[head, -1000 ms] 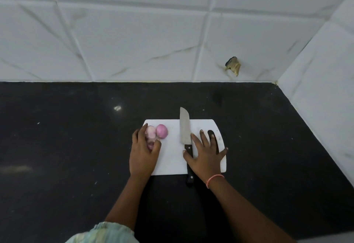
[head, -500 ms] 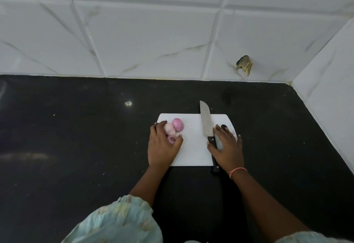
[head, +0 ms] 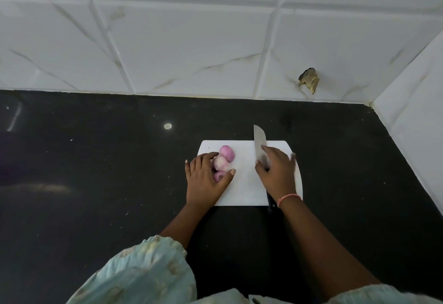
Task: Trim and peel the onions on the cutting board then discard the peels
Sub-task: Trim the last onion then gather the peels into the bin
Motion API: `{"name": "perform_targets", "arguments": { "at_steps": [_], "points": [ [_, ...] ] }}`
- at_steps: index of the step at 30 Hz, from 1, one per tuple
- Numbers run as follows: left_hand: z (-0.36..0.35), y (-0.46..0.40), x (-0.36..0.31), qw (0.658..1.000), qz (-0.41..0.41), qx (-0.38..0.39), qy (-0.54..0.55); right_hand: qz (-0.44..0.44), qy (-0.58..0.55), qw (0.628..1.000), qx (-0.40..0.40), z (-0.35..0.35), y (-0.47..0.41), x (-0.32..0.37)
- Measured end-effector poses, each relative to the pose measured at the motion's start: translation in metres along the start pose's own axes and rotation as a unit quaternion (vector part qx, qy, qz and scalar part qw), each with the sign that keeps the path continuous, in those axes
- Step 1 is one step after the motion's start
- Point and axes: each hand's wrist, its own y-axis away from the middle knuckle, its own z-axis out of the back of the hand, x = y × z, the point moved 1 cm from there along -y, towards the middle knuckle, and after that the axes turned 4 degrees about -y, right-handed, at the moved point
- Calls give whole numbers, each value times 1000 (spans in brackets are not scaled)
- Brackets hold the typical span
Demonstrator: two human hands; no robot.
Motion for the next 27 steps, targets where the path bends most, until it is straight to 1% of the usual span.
{"name": "perform_targets", "arguments": {
  "at_steps": [1, 3, 5, 6, 8, 9, 11, 15, 18, 20, 21, 22, 23, 25, 26, 27],
  "points": [
    [0, 0, 1, 1000, -1, 2, 17, 30, -19, 999, 32, -4, -6, 8],
    [1, 1, 3, 999, -7, 12, 38, 56, -64, 991, 105, -14, -17, 27],
    [3, 1, 4, 997, -16, 26, 69, 65, -62, 986, 138, -25, -29, 41],
    [6, 1, 7, 994, -20, 39, 104, 61, -63, 985, 146, -31, -34, 47],
    [15, 1, 14, 982, -24, 83, 167, 26, -92, 981, 167, -36, -41, 54],
    [21, 0, 21, 978, -27, 108, 178, 12, -107, 978, 176, -38, -43, 57],
    [29, -2, 32, 975, -44, 148, 163, 13, -112, 977, 182, -41, -47, 61],
    [35, -3, 40, 973, -69, 151, 162, 25, -119, 974, 191, -48, -52, 66],
    [37, -3, 37, 974, -68, 144, 163, 10, -132, 972, 194, -51, -53, 65],
    [38, -3, 38, 974, -66, 140, 163, 16, -174, 970, 167, -46, -52, 61],
    [38, -3, 39, 973, -64, 144, 167, 19, -203, 971, 128, -41, -51, 55],
    [38, -3, 39, 972, -60, 150, 170, 8, -226, 972, 72, -32, -52, 48],
    [39, -4, 40, 971, -51, 159, 171, -20, -237, 971, 7, -21, -54, 36],
    [41, -6, 42, 968, -34, 179, 175, -97, -204, 969, -98, 2, -48, 5],
    [42, -7, 42, 966, -29, 183, 183, -119, -174, 970, -119, 12, -42, -11],
    [43, -6, 43, 963, -20, 180, 200, -129, -150, 974, -114, 17, -35, -26]
  ]
}}
